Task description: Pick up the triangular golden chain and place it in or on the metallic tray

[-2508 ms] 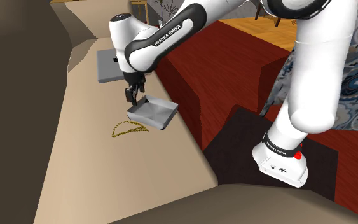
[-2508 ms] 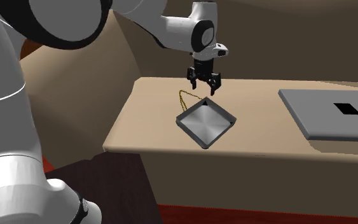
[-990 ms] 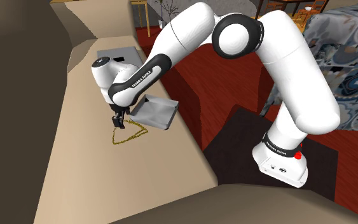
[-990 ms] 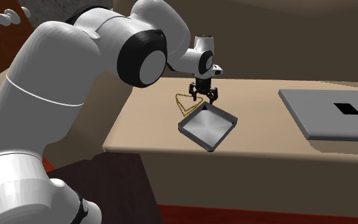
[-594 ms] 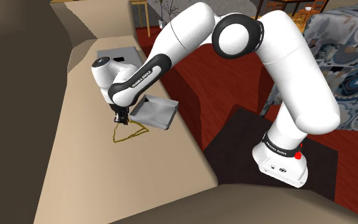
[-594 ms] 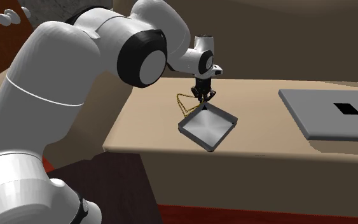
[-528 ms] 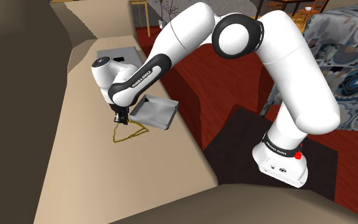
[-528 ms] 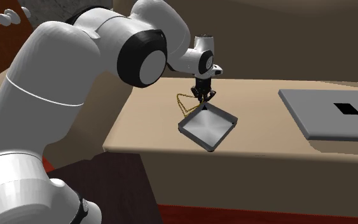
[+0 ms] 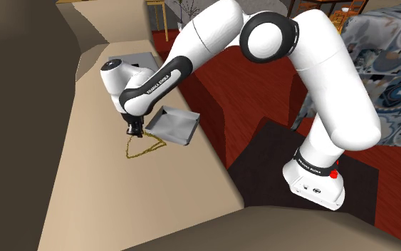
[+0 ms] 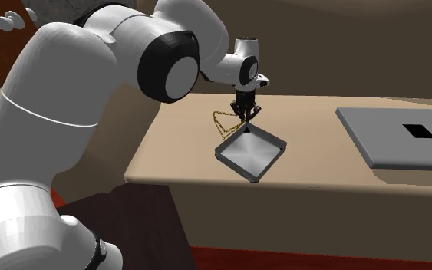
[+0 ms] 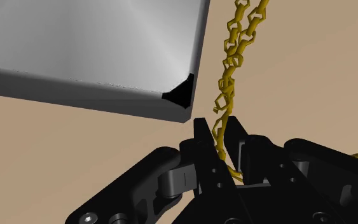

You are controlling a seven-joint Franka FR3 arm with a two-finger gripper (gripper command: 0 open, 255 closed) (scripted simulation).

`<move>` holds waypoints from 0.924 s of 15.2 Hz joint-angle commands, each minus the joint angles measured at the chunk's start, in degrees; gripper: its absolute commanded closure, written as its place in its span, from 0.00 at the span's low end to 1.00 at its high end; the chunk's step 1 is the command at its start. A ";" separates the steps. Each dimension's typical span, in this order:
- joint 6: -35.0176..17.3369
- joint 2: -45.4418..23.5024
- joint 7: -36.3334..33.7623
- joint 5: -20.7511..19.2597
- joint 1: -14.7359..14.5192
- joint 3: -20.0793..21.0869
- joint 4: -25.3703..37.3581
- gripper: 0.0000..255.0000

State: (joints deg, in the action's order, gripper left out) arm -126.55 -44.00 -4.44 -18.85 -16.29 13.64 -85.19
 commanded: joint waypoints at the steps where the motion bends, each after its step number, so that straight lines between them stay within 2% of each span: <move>1: 0.93 0.96 0.26 0.26 0.16 0.20 -0.02 1.00; 14: 7.61 6.29 1.75 1.95 0.74 1.39 1.47 1.00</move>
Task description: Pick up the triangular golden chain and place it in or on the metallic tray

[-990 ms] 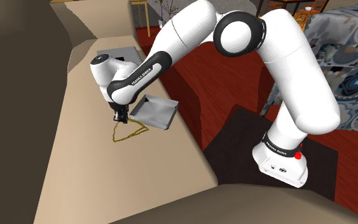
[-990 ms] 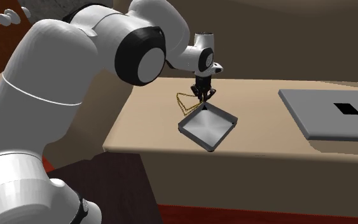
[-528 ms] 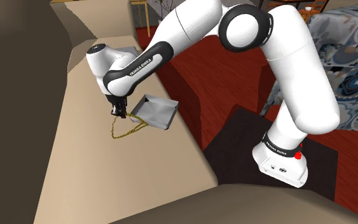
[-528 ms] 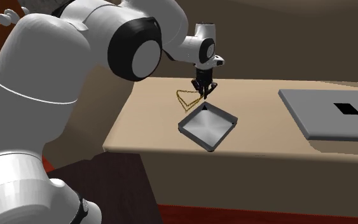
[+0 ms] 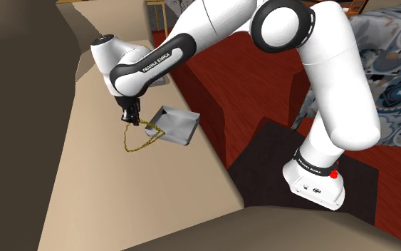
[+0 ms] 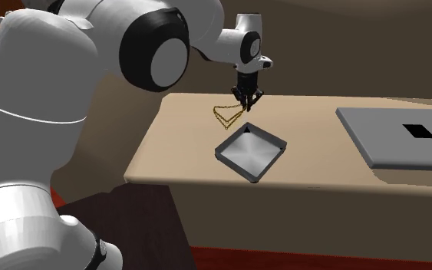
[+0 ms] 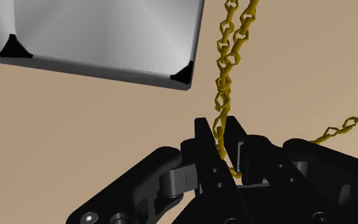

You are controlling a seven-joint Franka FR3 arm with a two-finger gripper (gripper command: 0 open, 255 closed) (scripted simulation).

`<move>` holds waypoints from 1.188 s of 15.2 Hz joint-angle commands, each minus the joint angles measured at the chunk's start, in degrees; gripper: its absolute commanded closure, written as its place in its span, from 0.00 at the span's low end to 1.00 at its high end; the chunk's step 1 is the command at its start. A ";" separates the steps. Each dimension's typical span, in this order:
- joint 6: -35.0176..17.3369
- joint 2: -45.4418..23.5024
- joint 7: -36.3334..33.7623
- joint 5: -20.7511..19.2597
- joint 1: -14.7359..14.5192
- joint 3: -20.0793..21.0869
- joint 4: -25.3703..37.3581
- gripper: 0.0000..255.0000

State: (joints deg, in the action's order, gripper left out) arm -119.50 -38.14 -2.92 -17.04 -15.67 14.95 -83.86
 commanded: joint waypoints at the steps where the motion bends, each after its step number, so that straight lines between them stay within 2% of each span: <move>1: 1.12 0.78 0.34 0.27 0.15 0.15 0.36 1.00; 14: 8.33 4.22 1.73 1.61 0.26 0.91 4.30 1.00; 18: 4.66 9.67 5.47 2.75 4.76 0.55 -4.25 1.00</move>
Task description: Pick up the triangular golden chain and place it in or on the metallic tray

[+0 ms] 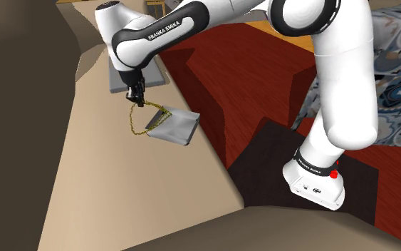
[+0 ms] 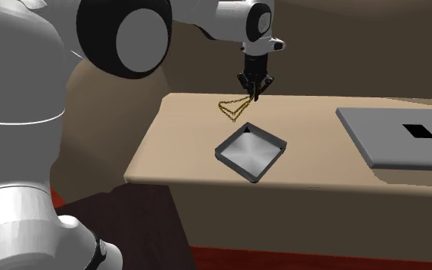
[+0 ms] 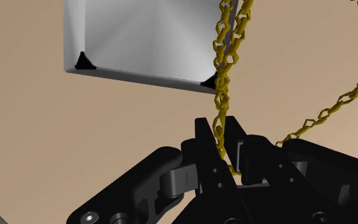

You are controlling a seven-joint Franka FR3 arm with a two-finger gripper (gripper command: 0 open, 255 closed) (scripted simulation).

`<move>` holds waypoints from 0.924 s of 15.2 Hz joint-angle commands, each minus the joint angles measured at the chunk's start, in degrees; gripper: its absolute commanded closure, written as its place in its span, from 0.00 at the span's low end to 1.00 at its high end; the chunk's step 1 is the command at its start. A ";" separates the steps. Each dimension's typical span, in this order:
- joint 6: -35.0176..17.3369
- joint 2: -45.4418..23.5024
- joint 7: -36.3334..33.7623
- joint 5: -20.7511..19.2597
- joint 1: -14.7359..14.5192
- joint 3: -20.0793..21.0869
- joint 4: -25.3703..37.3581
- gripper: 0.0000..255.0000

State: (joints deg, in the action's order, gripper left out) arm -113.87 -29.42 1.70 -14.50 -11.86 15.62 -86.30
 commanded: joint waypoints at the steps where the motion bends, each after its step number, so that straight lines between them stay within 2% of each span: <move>1: -1.76 2.16 1.87 0.51 2.02 -0.27 -3.64 1.00; 7: -6.11 8.85 9.53 2.45 8.82 -1.75 -13.51 1.00; 14: -10.51 6.49 8.55 1.42 8.60 -2.20 -15.69 1.00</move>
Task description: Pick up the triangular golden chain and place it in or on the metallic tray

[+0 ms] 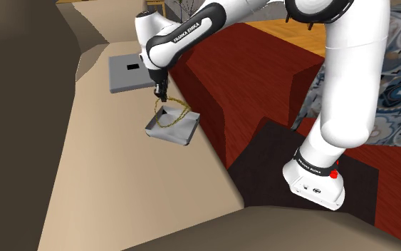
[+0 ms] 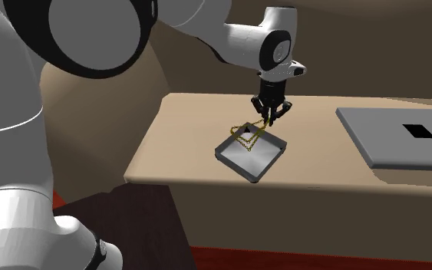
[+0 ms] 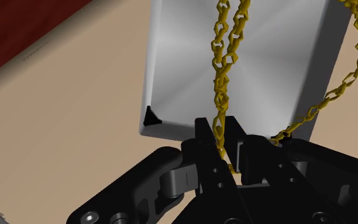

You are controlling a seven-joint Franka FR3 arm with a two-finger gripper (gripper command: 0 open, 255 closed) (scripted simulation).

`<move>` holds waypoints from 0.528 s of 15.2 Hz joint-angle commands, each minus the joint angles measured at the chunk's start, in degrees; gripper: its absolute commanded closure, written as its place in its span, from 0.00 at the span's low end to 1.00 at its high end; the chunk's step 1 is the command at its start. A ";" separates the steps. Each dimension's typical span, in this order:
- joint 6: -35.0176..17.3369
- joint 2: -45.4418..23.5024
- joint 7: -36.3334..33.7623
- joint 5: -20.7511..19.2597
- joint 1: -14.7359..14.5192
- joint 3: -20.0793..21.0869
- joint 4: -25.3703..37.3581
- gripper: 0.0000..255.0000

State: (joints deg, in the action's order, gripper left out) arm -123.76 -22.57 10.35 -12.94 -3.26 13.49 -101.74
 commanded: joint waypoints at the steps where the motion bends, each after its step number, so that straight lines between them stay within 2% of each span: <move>1: -1.23 -0.73 -0.25 -0.31 -0.05 -0.14 -0.50 1.00; 8: -4.62 -3.01 -1.12 -1.28 -0.31 -0.60 -1.71 1.00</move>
State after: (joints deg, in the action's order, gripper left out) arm -128.09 -25.43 9.26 -14.15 -3.58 12.93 -103.33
